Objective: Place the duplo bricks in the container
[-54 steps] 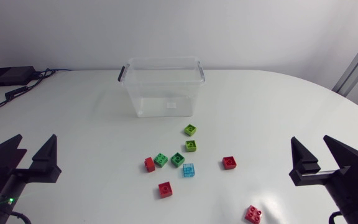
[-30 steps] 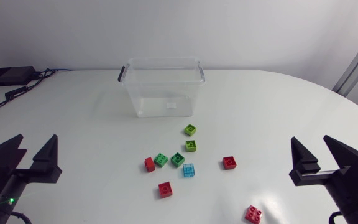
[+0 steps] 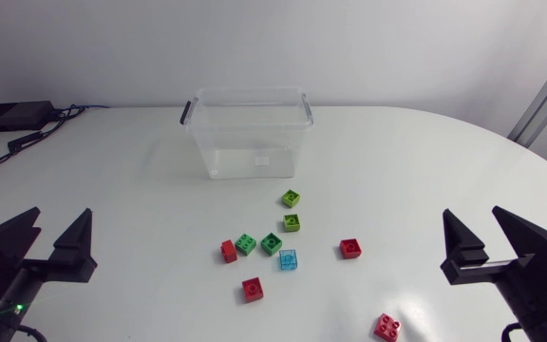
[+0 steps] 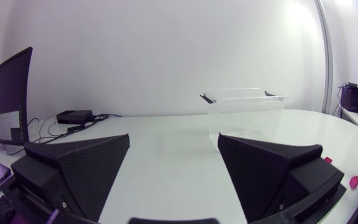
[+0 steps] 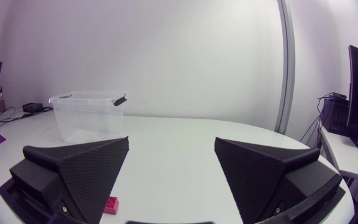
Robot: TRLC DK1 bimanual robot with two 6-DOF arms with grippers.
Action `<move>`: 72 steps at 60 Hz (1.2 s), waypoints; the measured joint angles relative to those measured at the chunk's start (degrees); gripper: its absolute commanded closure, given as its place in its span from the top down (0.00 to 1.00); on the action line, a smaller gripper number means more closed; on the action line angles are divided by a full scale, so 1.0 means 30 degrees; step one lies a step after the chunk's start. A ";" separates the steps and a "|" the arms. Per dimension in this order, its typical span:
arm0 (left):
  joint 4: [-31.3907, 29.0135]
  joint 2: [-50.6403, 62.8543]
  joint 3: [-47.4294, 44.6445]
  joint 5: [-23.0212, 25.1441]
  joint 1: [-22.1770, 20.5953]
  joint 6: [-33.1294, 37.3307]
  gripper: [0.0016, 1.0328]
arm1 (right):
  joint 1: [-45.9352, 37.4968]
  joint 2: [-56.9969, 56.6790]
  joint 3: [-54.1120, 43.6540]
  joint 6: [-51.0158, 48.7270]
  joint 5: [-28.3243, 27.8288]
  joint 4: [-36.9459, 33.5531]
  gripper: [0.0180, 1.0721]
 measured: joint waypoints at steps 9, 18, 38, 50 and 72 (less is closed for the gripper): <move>-0.0182 0.0328 0.0780 0.0000 -0.0022 -0.0007 0.94 | 0.0000 0.0138 0.0044 0.0000 0.0000 -0.0102 0.95; -0.0189 0.3177 0.2572 0.0000 -0.0284 -0.0058 0.94 | 0.0007 0.1319 0.0714 -0.0007 0.0000 -0.0117 0.95; -0.4605 1.0914 0.8247 -0.0007 -0.1851 -0.0459 0.93 | 0.0022 0.6033 0.3818 -0.0240 -0.0481 -0.0765 0.95; -0.8816 1.7019 1.3070 0.0087 -0.2739 0.1180 0.93 | 0.0029 1.0244 0.6637 -0.0444 -0.1464 -0.2914 0.95; -1.0703 2.3496 1.5198 0.2965 -0.3818 0.4197 0.93 | 0.0124 1.3551 0.9012 -0.0488 -0.3220 -0.7067 0.95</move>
